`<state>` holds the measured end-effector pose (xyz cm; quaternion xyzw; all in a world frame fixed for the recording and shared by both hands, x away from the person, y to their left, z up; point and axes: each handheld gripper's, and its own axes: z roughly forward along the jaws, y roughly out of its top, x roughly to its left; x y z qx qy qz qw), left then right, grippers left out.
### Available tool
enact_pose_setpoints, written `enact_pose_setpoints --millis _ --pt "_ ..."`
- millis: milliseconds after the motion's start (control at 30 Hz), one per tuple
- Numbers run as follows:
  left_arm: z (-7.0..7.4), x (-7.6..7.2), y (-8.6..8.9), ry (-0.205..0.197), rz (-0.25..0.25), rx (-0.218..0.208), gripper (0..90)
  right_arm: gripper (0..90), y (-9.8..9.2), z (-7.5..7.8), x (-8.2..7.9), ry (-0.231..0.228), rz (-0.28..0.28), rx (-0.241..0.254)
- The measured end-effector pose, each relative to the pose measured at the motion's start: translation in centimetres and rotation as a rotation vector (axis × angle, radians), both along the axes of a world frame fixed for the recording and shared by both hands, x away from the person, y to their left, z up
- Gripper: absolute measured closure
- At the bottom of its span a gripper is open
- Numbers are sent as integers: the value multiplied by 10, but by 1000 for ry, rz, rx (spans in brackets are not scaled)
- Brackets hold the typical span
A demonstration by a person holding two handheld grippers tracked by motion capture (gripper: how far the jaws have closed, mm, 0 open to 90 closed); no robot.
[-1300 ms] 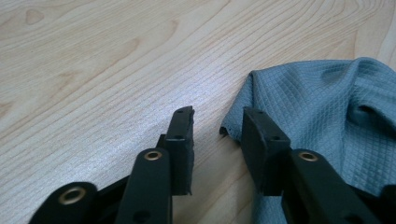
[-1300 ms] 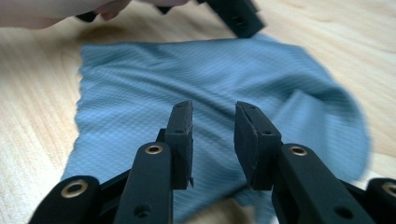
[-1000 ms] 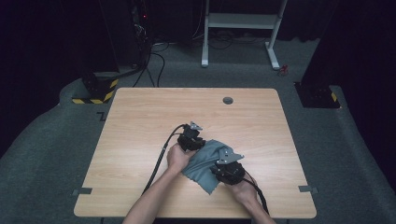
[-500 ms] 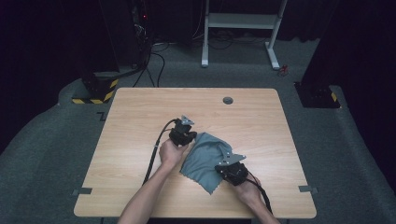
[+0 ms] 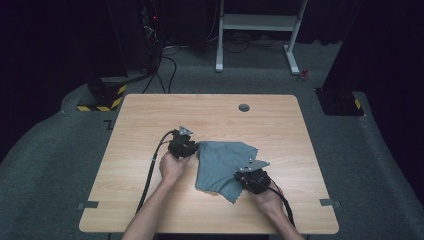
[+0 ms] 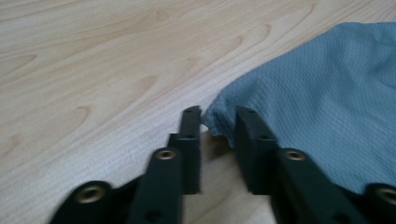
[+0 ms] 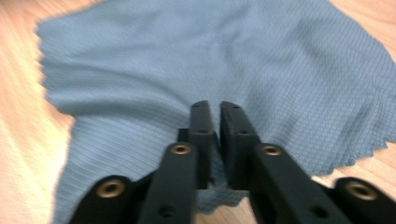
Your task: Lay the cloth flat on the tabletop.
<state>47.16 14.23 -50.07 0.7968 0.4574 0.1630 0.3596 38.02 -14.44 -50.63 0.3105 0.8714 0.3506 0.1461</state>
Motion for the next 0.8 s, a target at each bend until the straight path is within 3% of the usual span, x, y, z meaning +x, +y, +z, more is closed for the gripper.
enact_pose_setpoints --millis 233,333,467,567,633,733,800 --pt "-4 -23 -1 17 -34 -12 625 691 8 1 -14 7 33 26" --pt "-9 -24 -1 27 -39 -14 622 677 11 -5 -18 16 41 30" --pt "-13 -20 -4 11 -20 -26 661 672 13 -10 -20 18 40 22" --pt "-15 -16 -6 13 -13 -12 753 713 14 -12 -22 7 40 7" --pt "-17 -14 -7 25 -14 -15 821 790 12 -11 -22 -1 43 -2" --pt "-16 -13 -11 11 -21 6 879 891 12 -11 -22 -9 51 -17" --pt "-12 -14 -12 6 -27 18 893 900 11 -10 -22 -18 59 -26"
